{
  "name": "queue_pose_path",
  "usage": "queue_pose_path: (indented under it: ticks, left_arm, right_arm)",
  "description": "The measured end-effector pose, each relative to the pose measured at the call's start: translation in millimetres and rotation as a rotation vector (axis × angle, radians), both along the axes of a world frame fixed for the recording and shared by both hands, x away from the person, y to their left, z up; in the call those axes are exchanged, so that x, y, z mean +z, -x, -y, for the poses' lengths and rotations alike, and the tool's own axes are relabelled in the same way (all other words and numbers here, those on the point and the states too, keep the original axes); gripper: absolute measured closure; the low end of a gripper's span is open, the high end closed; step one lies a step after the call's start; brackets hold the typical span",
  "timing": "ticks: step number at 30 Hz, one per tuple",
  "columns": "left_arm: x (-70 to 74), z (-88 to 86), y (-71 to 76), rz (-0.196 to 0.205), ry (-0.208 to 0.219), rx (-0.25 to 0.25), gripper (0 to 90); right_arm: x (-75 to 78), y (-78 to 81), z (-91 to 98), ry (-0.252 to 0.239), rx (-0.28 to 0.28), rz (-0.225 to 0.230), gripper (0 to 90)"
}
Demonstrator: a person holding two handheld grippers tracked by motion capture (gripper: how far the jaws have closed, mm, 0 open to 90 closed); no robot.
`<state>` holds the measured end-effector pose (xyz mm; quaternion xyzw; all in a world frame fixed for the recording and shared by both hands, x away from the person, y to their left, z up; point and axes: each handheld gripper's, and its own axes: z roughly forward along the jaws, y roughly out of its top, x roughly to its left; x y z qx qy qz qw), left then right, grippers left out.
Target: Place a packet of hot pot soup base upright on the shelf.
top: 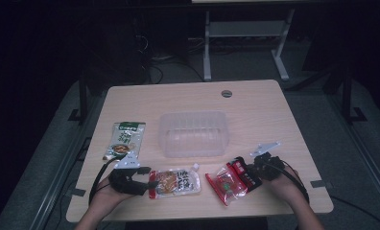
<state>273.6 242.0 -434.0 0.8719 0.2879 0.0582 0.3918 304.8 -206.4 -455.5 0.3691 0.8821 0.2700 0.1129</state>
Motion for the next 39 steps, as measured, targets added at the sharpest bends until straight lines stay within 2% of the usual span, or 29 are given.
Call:
queue_pose_path:
  ticks: [4,7,9,10,14,16,19,24,28,31,33,35,39]
  left_arm:
    - [0.0,0.9,0.5,0.000,0.002,0.002,36.3]
    - [0.5,2.7,1.0,0.000,-0.001,-0.002,36.3]
    - [1.2,5.1,0.9,0.002,-0.002,-0.006,36.3]
    - [1.6,7.1,1.0,0.003,0.003,-0.010,36.4]
    - [5.6,16.5,2.4,0.009,0.007,-0.047,42.0]
    - [6.9,22.4,2.6,0.007,0.006,-0.063,46.6]
    - [9.2,31.8,1.6,0.000,0.005,-0.089,54.9]
    - [14.5,47.7,0.6,-0.006,0.017,-0.122,70.3]
    - [18.4,61.7,-2.6,-0.010,0.038,-0.152,82.9]
    - [20.5,71.1,-5.6,-0.011,0.041,-0.173,89.1]
    - [21.3,74.6,-6.4,-0.009,0.046,-0.178,89.5]
    - [23.3,85.0,-8.5,0.004,0.046,-0.205,89.5]
    - [22.3,98.4,-11.1,0.016,0.027,-0.233,89.5]
  right_arm:
    - [0.6,10.1,6.0,-0.007,-0.006,-0.017,89.6]
    - [0.3,17.5,10.9,-0.014,0.000,-0.009,89.6]
    - [1.7,20.0,13.4,-0.038,-0.009,-0.009,89.5]
    - [3.3,19.0,15.1,-0.054,-0.015,0.007,88.0]
    - [13.6,20.2,27.9,-0.136,-0.057,0.031,77.0]
    - [16.0,24.2,34.0,-0.173,-0.078,0.039,67.2]
    - [18.1,30.7,41.3,-0.187,-0.093,0.069,52.8]
    - [19.4,40.9,54.2,-0.241,-0.121,0.082,42.1]
    - [18.7,43.7,58.0,-0.260,-0.136,0.089,35.2]
    - [19.7,41.3,56.5,-0.274,-0.149,0.089,32.0]
    - [18.8,39.8,55.2,-0.268,-0.142,0.098,30.5]
    - [17.6,39.5,53.9,-0.264,-0.143,0.093,29.3]
    - [14.8,38.9,53.7,-0.261,-0.145,0.090,28.2]
